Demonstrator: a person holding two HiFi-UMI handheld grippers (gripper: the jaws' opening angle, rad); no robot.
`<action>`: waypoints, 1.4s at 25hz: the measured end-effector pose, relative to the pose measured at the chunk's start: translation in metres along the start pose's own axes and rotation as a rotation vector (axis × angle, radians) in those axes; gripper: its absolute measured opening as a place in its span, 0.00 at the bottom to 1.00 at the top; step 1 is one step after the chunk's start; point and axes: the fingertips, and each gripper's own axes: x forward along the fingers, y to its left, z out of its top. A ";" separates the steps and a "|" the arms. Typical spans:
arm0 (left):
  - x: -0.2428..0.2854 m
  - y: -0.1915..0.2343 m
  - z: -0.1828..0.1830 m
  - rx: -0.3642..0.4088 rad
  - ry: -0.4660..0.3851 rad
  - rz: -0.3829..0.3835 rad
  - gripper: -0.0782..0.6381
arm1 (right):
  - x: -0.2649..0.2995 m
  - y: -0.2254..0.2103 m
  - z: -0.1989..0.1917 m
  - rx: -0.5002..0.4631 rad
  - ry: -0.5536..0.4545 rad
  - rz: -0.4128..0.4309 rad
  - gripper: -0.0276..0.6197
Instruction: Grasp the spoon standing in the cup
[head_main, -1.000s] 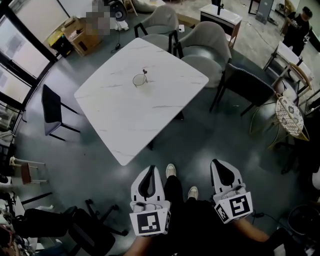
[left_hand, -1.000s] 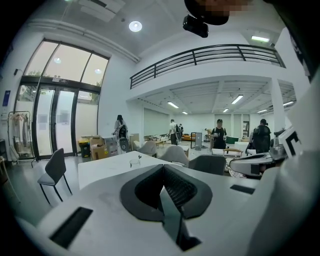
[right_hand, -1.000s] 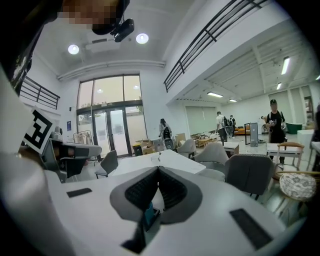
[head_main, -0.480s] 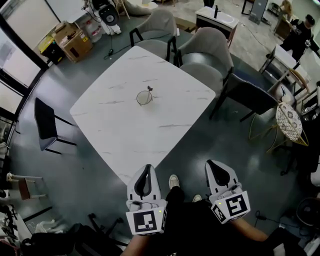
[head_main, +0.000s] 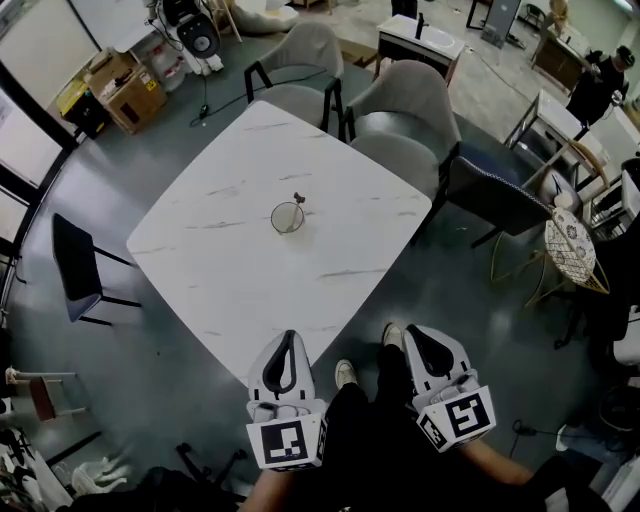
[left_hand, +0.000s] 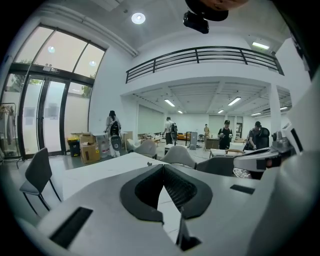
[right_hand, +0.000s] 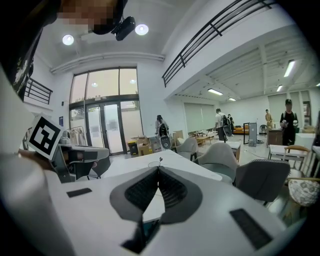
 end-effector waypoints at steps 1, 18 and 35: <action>0.006 0.002 -0.001 -0.001 0.006 0.000 0.12 | 0.006 -0.002 0.000 0.001 0.004 0.003 0.14; 0.120 0.051 0.037 -0.034 0.064 0.354 0.12 | 0.182 -0.052 0.053 -0.075 0.091 0.414 0.14; 0.161 0.072 -0.013 -0.185 0.172 0.535 0.12 | 0.290 -0.034 0.026 -0.206 0.220 0.693 0.14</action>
